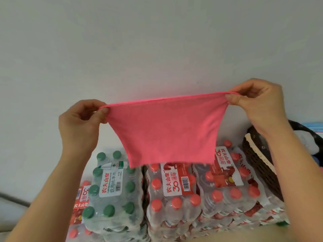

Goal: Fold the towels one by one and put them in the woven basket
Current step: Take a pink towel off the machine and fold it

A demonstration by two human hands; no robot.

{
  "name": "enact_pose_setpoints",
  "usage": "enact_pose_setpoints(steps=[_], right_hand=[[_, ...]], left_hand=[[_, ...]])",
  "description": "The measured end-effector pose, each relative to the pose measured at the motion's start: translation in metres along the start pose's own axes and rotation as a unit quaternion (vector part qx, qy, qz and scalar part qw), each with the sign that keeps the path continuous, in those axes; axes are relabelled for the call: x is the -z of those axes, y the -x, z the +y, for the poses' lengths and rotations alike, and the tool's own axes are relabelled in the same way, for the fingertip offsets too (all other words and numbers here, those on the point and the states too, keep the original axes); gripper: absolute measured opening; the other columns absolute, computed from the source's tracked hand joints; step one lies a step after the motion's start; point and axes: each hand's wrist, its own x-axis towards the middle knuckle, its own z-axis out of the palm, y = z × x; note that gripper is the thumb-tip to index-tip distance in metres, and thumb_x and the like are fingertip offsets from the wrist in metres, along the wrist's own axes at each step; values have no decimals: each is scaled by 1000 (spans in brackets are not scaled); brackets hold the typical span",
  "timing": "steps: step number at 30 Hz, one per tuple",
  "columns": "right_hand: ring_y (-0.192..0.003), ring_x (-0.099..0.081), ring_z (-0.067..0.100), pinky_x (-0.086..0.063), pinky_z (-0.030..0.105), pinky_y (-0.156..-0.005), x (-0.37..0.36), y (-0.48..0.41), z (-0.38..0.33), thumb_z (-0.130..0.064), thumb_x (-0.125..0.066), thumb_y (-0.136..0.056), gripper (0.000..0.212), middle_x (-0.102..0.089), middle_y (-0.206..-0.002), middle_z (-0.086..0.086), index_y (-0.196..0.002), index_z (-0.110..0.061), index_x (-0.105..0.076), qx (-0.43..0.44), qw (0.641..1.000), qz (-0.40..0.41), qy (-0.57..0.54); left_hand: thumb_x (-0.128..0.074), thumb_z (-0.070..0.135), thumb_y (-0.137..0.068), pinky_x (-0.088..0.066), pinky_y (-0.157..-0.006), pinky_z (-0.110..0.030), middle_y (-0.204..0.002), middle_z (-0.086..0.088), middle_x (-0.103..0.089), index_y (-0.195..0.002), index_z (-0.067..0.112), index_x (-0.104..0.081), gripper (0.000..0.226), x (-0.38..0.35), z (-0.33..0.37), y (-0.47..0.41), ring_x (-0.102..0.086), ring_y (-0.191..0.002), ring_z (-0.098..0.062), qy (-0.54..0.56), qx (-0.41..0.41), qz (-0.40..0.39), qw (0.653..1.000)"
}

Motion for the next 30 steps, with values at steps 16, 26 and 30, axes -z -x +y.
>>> enact_pose_setpoints(steps=[16, 26, 30], right_hand=[[-77, -54, 8, -48, 28, -68, 27, 202, 134, 6, -73, -71, 48, -58, -74, -12, -62, -36, -52, -108, 914, -219, 324], [-70, -44, 15, -29, 19, -56, 44, 228, 143, 8, -75, -66, 33, -47, -67, -11, -63, -20, -57, -60, 866, -195, 456], [-70, -45, 14, -40, 26, -54, 50, 235, 149, 11, -74, -64, 35, -49, -67, -9, -62, -20, -57, -68, 858, -185, 475]], left_hand=[[-75, -7, -70, -49, -66, -13, -86, 26, -66, -71, 40, -67, 47, 28, -134, 187, -63, -74, -1, -215, 77, -266, 937], [-82, -4, -62, -37, -65, -1, -70, 25, -55, -68, 31, -67, 40, 26, -127, 218, -51, -75, 11, -243, 3, -365, 898], [-84, -3, -60, -37, -67, -2, -69, 32, -52, -69, 29, -67, 37, 20, -130, 230, -47, -77, 13, -240, -32, -413, 878]])
